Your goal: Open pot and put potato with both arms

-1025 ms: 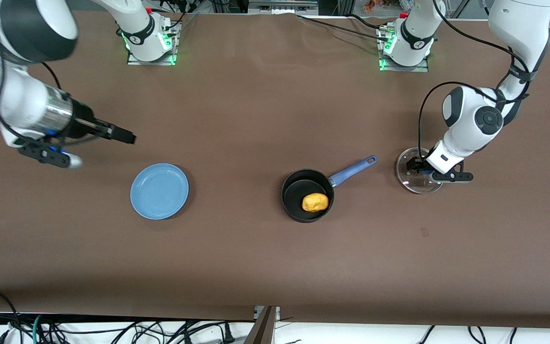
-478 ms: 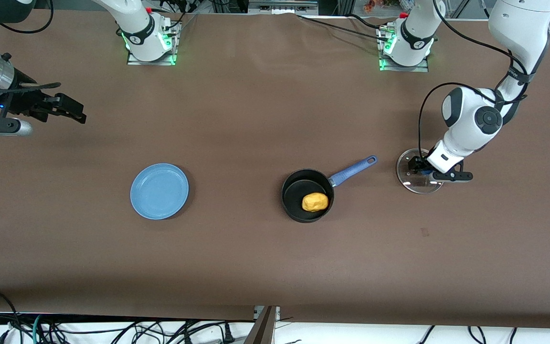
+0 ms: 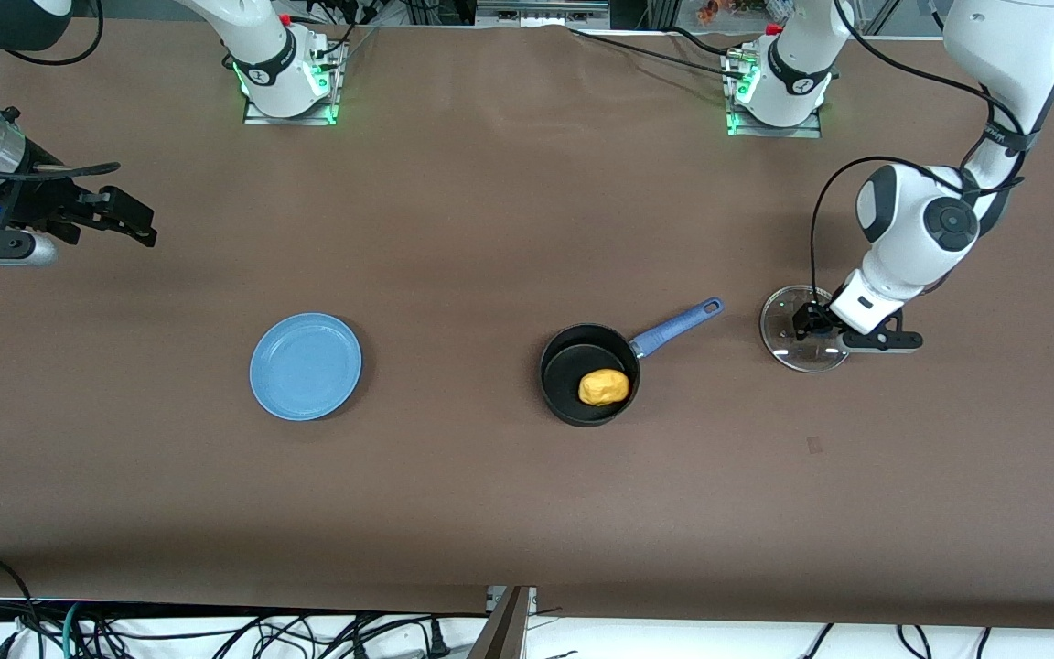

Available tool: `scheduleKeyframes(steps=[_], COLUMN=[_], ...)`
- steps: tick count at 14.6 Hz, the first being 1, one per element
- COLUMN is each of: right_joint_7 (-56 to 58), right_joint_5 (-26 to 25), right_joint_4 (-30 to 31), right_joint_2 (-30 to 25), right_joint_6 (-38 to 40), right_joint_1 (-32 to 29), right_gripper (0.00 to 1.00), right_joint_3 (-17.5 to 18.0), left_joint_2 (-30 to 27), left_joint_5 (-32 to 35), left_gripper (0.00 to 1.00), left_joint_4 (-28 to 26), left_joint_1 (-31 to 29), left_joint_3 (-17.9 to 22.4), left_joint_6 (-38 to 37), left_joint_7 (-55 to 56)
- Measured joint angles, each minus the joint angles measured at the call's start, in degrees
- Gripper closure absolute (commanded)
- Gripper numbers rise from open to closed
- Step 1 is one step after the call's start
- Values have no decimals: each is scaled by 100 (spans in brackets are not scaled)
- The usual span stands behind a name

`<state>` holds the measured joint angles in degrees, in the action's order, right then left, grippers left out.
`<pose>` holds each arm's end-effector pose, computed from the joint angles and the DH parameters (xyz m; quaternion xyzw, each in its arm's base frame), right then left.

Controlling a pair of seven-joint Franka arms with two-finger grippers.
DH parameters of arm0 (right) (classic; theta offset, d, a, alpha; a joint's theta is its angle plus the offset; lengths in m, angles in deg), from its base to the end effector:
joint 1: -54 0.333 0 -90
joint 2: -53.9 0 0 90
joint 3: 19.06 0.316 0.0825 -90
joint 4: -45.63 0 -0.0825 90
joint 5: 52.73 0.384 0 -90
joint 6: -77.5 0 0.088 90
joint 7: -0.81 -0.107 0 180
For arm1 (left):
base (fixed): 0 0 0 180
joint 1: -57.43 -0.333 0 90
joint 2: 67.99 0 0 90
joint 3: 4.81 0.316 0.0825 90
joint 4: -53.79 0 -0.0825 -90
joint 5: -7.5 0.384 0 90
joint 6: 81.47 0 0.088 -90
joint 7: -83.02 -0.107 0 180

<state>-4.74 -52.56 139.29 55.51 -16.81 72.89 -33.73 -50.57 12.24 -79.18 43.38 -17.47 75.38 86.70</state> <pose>0.5656 0.0439 0.5855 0.9999 -0.0117 -0.0077 0.0027 0.5350 0.0079 0.2244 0.9979 0.0141 0.0607 0.0152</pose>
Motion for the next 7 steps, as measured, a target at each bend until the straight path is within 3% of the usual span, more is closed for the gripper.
scheduleKeyframes(steps=[3, 7], right_joint_7=[0, 0], right_joint_5=[-8, -9], right_joint_4=[-153, -170], right_joint_2=[76, 112], right_joint_6=[-1, -27], right_joint_1=[3, 5], right_gripper=[1, 1], right_joint_3=[18, 19], left_joint_2=[-307, -594], left_joint_5=[-1, -4], left_gripper=[18, 16], left_joint_4=[586, 2171], left_joint_1=[-5, -5], left_joint_3=[-6, -113], left_joint_6=[-952, -3436], left_joint_7=[7, 7])
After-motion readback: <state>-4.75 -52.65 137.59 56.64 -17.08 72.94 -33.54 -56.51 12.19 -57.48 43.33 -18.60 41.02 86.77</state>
